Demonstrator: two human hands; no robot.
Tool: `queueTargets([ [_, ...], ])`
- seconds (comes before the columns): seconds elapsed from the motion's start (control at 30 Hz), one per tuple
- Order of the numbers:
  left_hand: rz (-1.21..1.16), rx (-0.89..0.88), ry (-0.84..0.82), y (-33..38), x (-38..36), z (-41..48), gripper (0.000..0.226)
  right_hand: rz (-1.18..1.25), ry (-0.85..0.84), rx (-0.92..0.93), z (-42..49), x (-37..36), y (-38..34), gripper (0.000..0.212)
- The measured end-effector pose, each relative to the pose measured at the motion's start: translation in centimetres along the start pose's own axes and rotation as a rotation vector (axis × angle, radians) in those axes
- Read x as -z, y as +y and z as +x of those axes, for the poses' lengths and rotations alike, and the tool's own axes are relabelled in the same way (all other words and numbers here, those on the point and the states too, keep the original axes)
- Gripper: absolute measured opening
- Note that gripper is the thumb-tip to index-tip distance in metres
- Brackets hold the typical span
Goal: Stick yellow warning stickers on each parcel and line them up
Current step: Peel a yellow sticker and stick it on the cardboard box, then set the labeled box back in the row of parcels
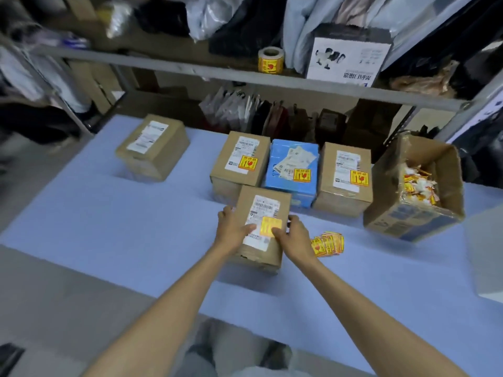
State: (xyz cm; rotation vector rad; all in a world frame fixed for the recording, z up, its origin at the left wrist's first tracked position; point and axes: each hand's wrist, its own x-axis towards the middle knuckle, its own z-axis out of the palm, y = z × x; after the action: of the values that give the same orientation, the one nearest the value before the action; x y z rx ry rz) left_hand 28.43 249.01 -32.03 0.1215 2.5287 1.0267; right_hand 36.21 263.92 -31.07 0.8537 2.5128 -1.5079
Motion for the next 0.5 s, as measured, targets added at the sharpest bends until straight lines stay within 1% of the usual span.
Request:
queueTargets([
  [0.1, -0.054, 0.007, -0.048, -0.7, 0.7, 0.2, 0.063, 0.034, 0.067, -0.038, -0.7, -0.6, -0.3, 0.041],
  [0.17, -0.079, 0.012, -0.088, -1.0, 1.4, -0.1, 0.066, 0.062, 0.071, -0.062, -1.5, -1.1, -1.0, 0.047],
  [0.23, -0.068, 0.007, -0.123, -1.7, 2.4, -0.1, 0.069, 0.095, 0.051, -0.106, -2.5, -2.2, -1.9, 0.056],
  [0.33, -0.023, -0.007, -0.162, -3.9, 5.1, -0.7, 0.069, 0.119, 0.036, -0.127, -3.8, -5.1, -3.3, 0.062],
  [0.5, -0.125, 0.022, -0.184, -9.4, 12.2, -1.2, 0.070, 0.209, -0.055, -0.135, -5.8, -11.4, -6.8, 0.073],
])
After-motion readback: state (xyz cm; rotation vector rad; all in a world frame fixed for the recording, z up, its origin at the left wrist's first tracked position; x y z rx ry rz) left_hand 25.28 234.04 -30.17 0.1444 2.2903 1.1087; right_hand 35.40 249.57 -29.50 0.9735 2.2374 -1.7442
